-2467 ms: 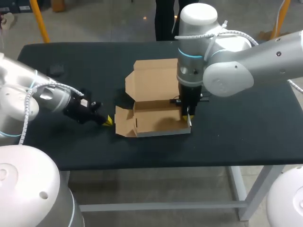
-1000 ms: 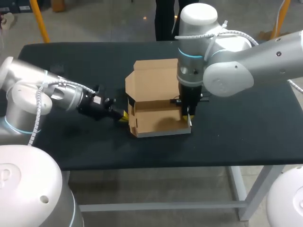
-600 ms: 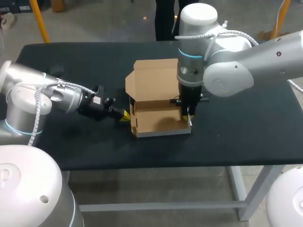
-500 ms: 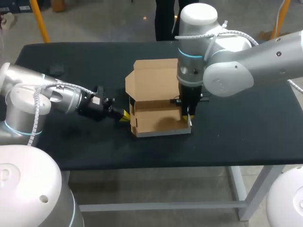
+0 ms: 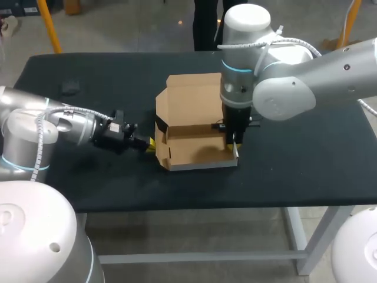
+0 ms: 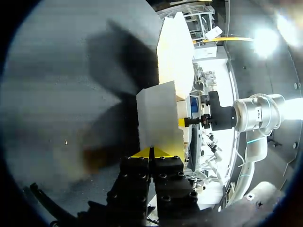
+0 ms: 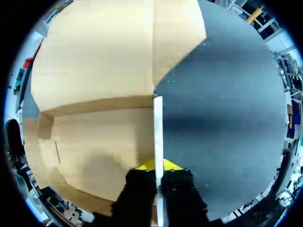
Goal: Assemble the packaging by folding the flat box into shape, placing the metal phone stand inside, and closing the box properly
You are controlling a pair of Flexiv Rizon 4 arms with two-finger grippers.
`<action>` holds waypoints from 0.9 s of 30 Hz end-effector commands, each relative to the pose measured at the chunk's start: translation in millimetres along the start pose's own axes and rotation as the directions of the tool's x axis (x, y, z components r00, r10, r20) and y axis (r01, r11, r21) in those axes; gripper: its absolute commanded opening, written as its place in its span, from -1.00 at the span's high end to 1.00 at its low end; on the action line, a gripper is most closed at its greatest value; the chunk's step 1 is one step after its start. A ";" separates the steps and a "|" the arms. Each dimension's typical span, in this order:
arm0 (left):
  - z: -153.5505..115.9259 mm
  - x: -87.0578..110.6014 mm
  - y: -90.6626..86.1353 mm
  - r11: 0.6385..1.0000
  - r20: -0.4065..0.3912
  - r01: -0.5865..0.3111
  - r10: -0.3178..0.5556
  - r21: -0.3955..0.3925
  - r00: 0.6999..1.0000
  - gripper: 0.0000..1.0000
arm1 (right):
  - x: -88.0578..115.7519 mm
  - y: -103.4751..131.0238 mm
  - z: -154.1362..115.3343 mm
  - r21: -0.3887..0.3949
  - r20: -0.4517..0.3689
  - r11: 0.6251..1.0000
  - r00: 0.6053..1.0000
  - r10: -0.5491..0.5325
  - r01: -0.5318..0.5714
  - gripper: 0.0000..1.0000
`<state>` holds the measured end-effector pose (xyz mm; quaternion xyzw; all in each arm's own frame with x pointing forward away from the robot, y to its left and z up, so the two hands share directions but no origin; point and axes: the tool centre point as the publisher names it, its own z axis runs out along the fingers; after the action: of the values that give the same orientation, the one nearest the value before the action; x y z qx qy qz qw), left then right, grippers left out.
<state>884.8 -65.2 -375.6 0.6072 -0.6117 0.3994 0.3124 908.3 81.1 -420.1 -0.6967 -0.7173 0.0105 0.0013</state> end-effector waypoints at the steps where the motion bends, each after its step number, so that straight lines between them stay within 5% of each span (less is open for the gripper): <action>1: -1.0 -1.8 -0.3 1.000 -0.013 -0.001 0.001 -0.008 1.000 0.80 | 0.9 0.5 -0.7 0.003 0.003 1.000 1.000 0.000 0.000 1.00; 5: 0.9 -2.2 0.8 1.000 -0.015 -0.003 0.003 -0.013 1.000 0.58 | 0.9 0.5 -0.7 0.003 0.003 1.000 1.000 0.000 0.000 1.00; 27: 14.1 7.5 -0.8 0.999 -0.039 -0.009 0.007 -0.035 0.999 0.29 | 0.9 0.5 -0.7 0.003 0.003 1.000 1.000 0.000 0.000 1.00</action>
<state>885.1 -80.9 -375.6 0.5927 -0.6144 0.4020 0.3311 908.3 80.6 -420.2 -0.6968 -0.7172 0.0108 0.0011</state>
